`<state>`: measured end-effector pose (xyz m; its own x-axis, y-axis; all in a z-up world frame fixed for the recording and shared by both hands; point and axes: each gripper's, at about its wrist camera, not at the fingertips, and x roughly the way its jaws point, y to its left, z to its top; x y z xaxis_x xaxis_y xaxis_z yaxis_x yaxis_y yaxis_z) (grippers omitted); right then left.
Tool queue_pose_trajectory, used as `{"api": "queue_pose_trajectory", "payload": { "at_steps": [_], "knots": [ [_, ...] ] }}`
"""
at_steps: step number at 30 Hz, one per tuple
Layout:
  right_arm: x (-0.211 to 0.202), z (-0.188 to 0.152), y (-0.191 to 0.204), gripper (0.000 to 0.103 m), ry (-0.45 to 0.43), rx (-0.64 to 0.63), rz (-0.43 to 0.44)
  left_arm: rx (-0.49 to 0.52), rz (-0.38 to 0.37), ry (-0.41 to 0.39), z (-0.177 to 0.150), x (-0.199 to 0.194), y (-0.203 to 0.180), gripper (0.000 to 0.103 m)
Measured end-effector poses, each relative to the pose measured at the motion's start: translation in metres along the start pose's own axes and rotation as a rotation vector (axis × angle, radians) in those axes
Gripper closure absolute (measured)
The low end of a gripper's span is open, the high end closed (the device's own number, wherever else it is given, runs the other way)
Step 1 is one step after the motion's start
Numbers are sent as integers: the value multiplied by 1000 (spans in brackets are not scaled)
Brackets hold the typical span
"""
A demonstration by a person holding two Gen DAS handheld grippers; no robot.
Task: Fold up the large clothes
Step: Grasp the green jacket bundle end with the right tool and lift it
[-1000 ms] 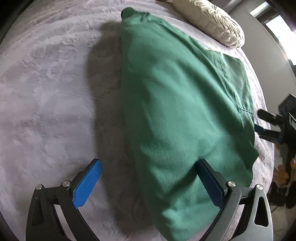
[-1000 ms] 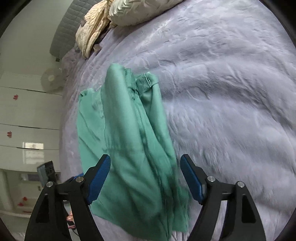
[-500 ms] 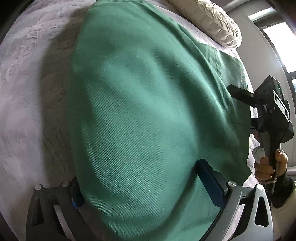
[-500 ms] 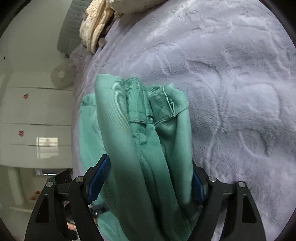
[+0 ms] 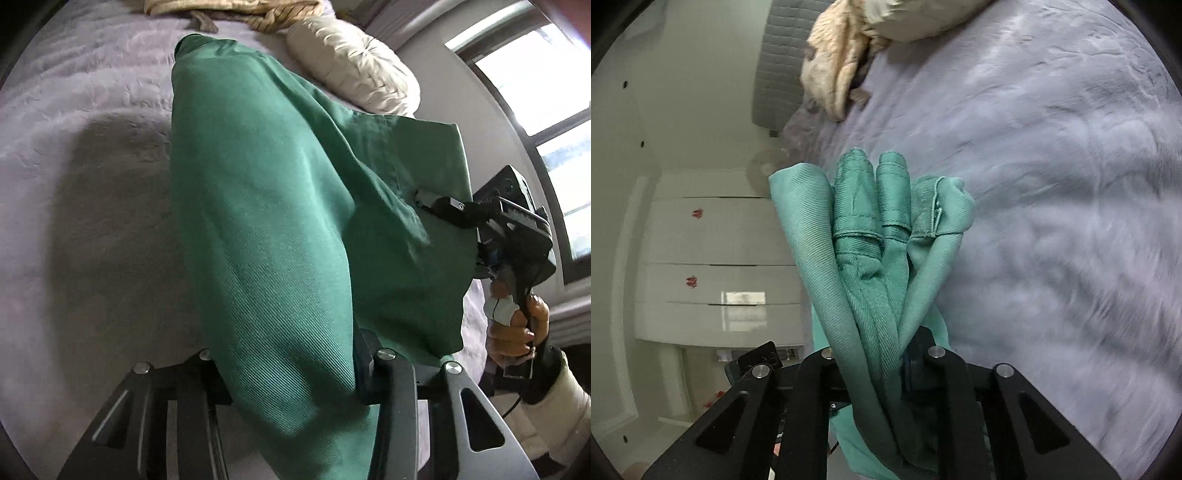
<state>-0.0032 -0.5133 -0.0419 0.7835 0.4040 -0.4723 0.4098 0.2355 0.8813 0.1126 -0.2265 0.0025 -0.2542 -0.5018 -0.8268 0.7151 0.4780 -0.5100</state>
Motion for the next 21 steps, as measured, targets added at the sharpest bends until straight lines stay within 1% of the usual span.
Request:
{"api": "queue_pose_trajectory", "payload": {
  "at_steps": [3, 6, 9, 10, 12, 13, 15, 16, 17, 18, 19, 20, 21],
  "knots": [
    [2, -22, 18, 87, 14, 12, 17, 1, -14, 11, -18, -27, 8, 58],
    [14, -52, 34, 87, 42, 22, 20, 5, -12, 41, -48, -59, 27, 58],
    [35, -91, 42, 87, 85, 49, 29, -3, 18, 81, -84, -82, 51, 58],
    [46, -108, 42, 87, 103, 56, 25, -9, 32, 98, -94, -85, 59, 58],
    [65, -129, 35, 87, 130, 77, 7, -29, 80, 140, -121, -87, 81, 57],
    [78, -141, 29, 87, 150, 97, -13, -42, 102, 159, -139, -84, 92, 55],
    [105, -158, 14, 87, 179, 113, -101, -73, 159, 223, -163, -70, 115, 50],
    [113, -162, 8, 86, 181, 125, -141, -99, 186, 243, -174, -67, 125, 48],
    [118, -164, 3, 85, 170, 135, -194, -116, 188, 239, -181, -70, 131, 47],
    [119, -164, 3, 80, 156, 139, -236, -120, 165, 224, -186, -78, 132, 47],
    [118, -163, 6, 76, 150, 136, -256, -110, 154, 211, -188, -90, 132, 47],
    [112, -163, 16, 71, 138, 98, -324, -95, 153, 197, -189, -99, 130, 47],
    [109, -162, 22, 56, 137, 68, -369, -75, 157, 170, -188, -111, 129, 47]
  ]
}}
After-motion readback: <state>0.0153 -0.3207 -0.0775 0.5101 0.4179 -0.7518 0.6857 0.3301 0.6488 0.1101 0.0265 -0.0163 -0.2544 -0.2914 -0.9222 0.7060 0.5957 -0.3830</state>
